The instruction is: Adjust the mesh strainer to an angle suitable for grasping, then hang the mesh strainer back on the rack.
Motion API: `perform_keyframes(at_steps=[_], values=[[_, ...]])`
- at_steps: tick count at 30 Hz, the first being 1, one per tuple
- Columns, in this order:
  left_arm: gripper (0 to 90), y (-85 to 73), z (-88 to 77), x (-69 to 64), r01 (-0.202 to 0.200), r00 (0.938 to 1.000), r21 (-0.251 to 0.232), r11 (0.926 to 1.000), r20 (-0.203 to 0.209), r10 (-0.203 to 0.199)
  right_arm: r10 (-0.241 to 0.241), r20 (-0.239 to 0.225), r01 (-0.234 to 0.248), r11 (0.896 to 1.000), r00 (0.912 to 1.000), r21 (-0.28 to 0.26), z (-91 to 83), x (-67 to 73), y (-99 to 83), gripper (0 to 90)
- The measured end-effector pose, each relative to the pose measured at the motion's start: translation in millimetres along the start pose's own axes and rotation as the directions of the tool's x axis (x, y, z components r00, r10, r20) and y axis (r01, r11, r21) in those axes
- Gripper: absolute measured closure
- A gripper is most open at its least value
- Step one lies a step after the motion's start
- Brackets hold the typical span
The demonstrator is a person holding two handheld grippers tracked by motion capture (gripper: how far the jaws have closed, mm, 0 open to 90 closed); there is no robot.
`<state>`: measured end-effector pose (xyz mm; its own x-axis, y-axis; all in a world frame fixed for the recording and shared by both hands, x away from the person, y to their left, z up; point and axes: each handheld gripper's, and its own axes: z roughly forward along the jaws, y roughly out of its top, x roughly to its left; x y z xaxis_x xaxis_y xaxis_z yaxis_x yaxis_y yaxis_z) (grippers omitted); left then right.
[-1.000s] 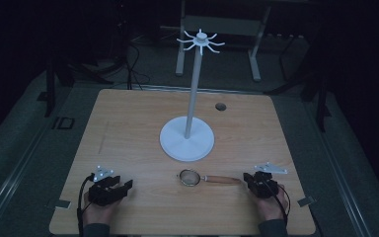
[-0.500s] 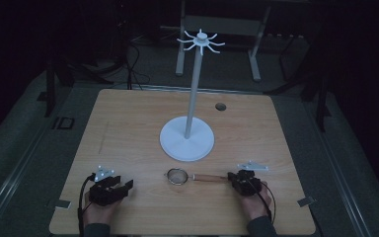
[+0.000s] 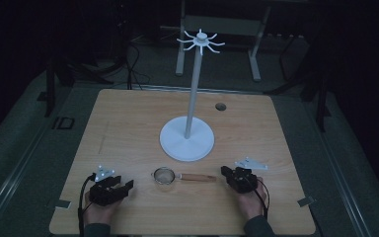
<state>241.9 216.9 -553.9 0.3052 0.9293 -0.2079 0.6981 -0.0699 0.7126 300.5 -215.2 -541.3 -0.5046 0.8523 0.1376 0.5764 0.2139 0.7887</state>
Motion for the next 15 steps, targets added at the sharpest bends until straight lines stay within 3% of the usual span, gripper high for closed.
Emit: perform_keyframes(at_steps=[7,11,15], values=[[43.9,0.4,-0.1,0.9,0.001,1.0000,-0.002,1.0000,0.003,0.000,0.013,0.015,-0.013,1.000,0.9998,-0.021,-10.7,-12.3,1.6,82.3],[44.1,0.4,0.1,-0.2,-0.007,1.0000,-0.002,1.0000,0.006,0.007,-0.005,0.017,0.005,1.000,0.9999,-0.027,-16.7,-16.8,3.0,74.1],[44.6,1.3,-1.7,-2.7,-0.009,0.9998,-0.010,0.9999,0.019,0.009,-0.022,0.036,0.022,1.000,0.9991,0.013,-16.9,-19.0,2.6,68.5]])
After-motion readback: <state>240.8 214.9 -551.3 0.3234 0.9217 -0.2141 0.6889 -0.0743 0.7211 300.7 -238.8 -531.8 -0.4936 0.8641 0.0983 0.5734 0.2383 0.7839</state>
